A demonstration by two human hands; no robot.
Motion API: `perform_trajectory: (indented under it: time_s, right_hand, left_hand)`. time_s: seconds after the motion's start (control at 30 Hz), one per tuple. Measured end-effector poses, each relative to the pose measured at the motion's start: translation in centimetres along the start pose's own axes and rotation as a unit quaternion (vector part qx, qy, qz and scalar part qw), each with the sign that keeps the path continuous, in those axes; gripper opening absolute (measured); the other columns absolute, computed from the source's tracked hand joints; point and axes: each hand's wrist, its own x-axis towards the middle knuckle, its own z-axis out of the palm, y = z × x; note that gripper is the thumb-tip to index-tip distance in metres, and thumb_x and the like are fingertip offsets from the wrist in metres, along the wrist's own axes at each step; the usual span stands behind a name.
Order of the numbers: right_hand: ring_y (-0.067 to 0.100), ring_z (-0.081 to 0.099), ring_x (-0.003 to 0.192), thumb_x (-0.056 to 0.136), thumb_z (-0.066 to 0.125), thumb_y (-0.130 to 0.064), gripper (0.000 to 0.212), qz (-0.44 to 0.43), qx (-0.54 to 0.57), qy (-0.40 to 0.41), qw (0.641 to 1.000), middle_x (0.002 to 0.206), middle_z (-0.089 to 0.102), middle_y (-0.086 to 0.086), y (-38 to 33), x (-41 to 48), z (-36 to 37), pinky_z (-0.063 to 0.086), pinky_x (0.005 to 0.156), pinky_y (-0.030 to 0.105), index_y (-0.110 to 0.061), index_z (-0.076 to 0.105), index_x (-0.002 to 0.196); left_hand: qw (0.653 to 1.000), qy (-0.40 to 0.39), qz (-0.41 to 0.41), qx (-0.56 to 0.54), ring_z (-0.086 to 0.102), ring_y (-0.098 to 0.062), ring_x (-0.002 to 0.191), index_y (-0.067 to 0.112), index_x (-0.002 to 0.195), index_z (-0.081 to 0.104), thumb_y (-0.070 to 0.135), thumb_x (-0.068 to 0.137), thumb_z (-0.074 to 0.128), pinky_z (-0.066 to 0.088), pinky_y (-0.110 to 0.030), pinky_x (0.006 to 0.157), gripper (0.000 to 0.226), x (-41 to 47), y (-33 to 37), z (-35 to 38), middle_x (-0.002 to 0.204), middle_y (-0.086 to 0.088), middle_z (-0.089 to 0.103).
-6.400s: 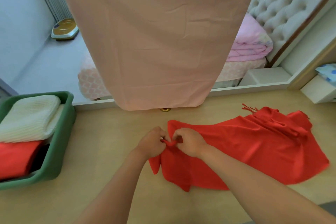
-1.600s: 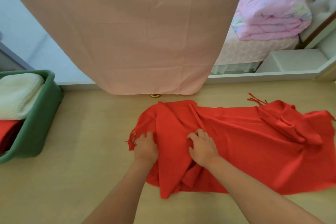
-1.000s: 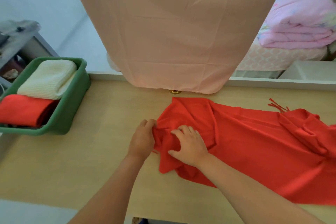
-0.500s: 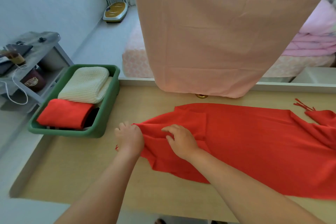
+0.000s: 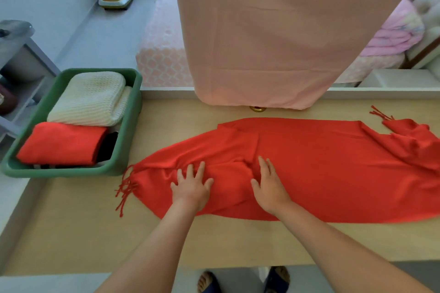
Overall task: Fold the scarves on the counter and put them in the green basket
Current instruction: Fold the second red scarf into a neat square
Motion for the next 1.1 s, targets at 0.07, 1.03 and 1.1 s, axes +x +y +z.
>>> perform_trajectory:
  time_s: [0.07,1.03,1.1]
  right_hand:
    - [0.024,0.02,0.15,0.102,0.04,-0.045,0.066,0.001,-0.098,-0.039,0.994,0.162,0.021,0.009,0.5,0.1,-0.1,0.028,0.117,0.043,-0.029,0.01,0.158]
    - [0.029,0.037,0.133,0.089,0.046,-0.045,0.058,-0.029,-0.262,-0.007,0.964,0.145,0.039,0.009,-2.5,2.0,-1.9,0.033,0.108,0.046,-0.025,0.04,0.144]
    - [0.027,0.019,0.148,0.095,0.044,-0.044,0.062,-0.049,-0.228,-0.056,0.971,0.161,0.02,0.008,-3.0,3.1,-1.2,0.025,0.117,0.049,-0.03,0.027,0.153]
  left_hand:
    - [0.995,0.027,-0.089,0.024,0.004,-0.043,0.148,0.03,0.156,0.016,0.067,0.095,0.016,0.001,-0.06,0.117,0.071,0.2,-0.9,-0.8,0.163,-0.009,0.01]
    - [0.987,0.14,0.067,0.045,0.04,-0.029,0.122,0.013,0.132,0.045,0.025,0.091,0.044,0.039,-0.042,0.096,0.043,2.0,0.2,-3.9,0.138,-0.009,0.041]
    - [0.996,0.08,0.04,0.02,0.033,-0.03,0.132,0.016,0.145,0.034,0.032,0.097,0.039,0.037,-0.048,0.102,0.05,3.1,0.1,-3.4,0.149,-0.009,0.033]
